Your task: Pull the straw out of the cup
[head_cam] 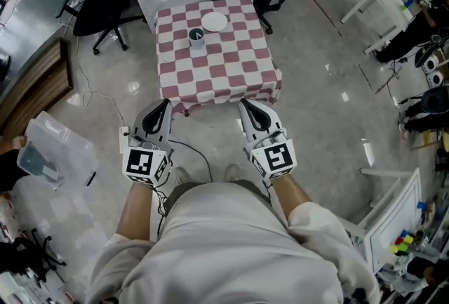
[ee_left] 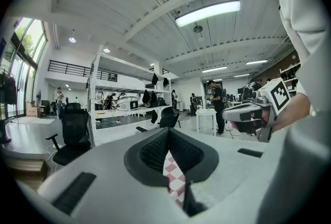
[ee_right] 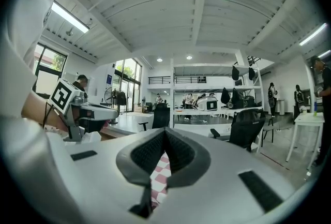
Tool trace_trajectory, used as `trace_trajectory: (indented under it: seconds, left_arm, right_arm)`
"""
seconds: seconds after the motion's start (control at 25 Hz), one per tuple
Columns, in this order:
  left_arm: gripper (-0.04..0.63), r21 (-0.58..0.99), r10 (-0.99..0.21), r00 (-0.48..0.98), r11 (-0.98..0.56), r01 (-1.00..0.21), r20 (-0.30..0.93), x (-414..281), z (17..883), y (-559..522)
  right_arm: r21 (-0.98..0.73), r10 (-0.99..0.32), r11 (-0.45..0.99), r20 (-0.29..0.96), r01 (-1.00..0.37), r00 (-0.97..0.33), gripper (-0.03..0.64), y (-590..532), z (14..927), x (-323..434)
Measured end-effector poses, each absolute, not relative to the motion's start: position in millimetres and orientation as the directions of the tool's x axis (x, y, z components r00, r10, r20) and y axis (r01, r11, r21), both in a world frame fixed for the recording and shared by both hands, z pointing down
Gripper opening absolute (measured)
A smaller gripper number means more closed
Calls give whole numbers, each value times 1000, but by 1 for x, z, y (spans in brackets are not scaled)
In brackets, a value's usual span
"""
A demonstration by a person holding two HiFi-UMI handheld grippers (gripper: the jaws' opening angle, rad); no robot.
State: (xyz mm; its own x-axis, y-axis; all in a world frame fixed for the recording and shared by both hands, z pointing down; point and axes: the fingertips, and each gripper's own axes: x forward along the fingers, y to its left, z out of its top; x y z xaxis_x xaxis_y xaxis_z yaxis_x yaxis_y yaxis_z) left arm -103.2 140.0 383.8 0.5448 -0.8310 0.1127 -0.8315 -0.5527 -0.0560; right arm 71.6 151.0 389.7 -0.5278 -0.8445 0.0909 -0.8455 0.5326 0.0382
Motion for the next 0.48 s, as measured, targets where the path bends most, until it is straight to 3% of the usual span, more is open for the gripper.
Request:
trace_trajectory:
  seconds: [0.48]
  left_arm:
    - [5,-59,-880,461,-469,-881,115,-73,386,142]
  right_arm:
    - [29,-776,626,127,-779,-618,3,148,407,108]
